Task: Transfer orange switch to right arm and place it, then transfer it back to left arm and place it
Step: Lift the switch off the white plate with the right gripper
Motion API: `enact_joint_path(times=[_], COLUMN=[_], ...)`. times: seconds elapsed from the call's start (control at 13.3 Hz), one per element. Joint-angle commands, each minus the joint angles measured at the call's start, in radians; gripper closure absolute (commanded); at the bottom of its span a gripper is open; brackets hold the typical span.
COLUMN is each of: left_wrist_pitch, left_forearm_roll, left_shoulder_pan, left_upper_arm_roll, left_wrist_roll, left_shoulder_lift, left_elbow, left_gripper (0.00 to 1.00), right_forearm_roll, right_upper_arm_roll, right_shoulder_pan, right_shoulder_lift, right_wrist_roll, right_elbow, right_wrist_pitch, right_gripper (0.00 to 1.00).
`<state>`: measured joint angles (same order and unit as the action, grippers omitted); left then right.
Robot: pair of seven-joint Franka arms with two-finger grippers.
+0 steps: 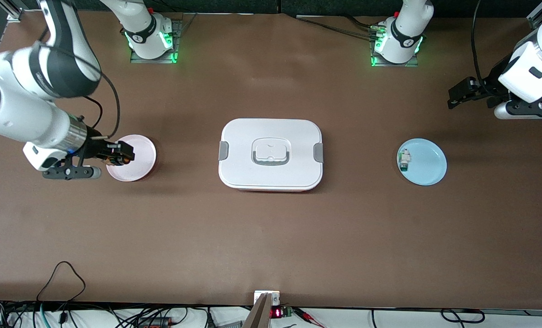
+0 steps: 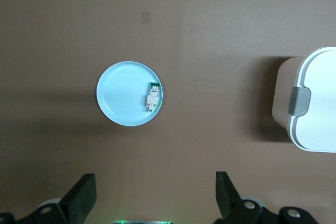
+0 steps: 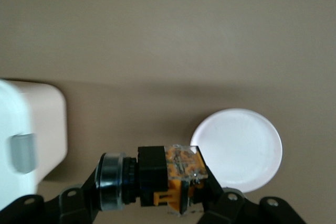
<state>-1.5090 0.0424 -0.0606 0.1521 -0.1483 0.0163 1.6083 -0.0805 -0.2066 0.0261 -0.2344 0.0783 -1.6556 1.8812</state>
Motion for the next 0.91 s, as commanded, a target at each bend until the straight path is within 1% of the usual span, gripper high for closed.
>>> enact_joint_path(times=[0.0,0.08,0.15,0.23,0.3,0.38,0.45,0.53,0.6,0.68,0.83], left_wrist_pitch=[-0.007,-0.007,-0.007,-0.007,-0.007,-0.007,-0.007,-0.007,-0.007,-0.005,0.013], left_forearm_roll=[0.014,0.014,0.014,0.014,0.014,0.014,0.014,0.014,0.014,0.014,0.014], left_shoulder_pan=[-0.007,-0.007,-0.007,-0.007,-0.007,-0.007,-0.007,-0.007,-0.007,-0.007,-0.005], left_upper_arm_roll=[0.001,0.001,0.001,0.001,0.001,0.001,0.001,0.001,0.001,0.001,0.001], left_wrist_roll=[0.027,0.027,0.027,0.027,0.027,0.027,0.027,0.027,0.027,0.027,0.027], left_shoulder_lift=[0.002,0.002,0.002,0.002,0.002,0.002,0.002,0.002,0.002,0.002,0.004], left_elbow=[-0.001,-0.001,-0.001,-0.001,-0.001,-0.001,-0.001,-0.001,-0.001,-0.001,0.001], left_gripper=[0.0,0.0,0.0,0.0,0.0,0.0,0.0,0.0,0.0,0.0,0.0], right_forearm_roll=[-0.01,-0.013,-0.024,-0.088,-0.181,-0.235,-0.249,-0.254,-0.289,-0.368,-0.578], right_upper_arm_roll=[-0.046,-0.059,-0.065,-0.073,-0.071,-0.073,-0.076,-0.085,-0.092,-0.094,-0.093], right_shoulder_pan=[0.009,0.009,0.008,0.008,0.009,0.009,0.008,0.008,0.008,0.006,0.005], right_shoulder_lift=[0.01,0.02,0.021,0.023,0.023,0.024,0.023,0.021,0.015,0.009,-0.011], right_wrist_roll=[-0.118,-0.231,-0.385,-0.484,-0.55,-0.619,-0.696,-0.781,-0.878,-0.981,-1.197], right_elbow=[0.086,0.102,0.126,0.132,0.134,0.134,0.134,0.134,0.131,0.131,0.12], right_wrist_pitch=[-0.037,-0.031,-0.033,-0.028,-0.024,-0.024,-0.013,0.028,0.065,0.074,0.088], right_gripper=[0.65,0.65,0.65,0.65,0.66,0.66,0.67,0.68,0.69,0.69,0.71])
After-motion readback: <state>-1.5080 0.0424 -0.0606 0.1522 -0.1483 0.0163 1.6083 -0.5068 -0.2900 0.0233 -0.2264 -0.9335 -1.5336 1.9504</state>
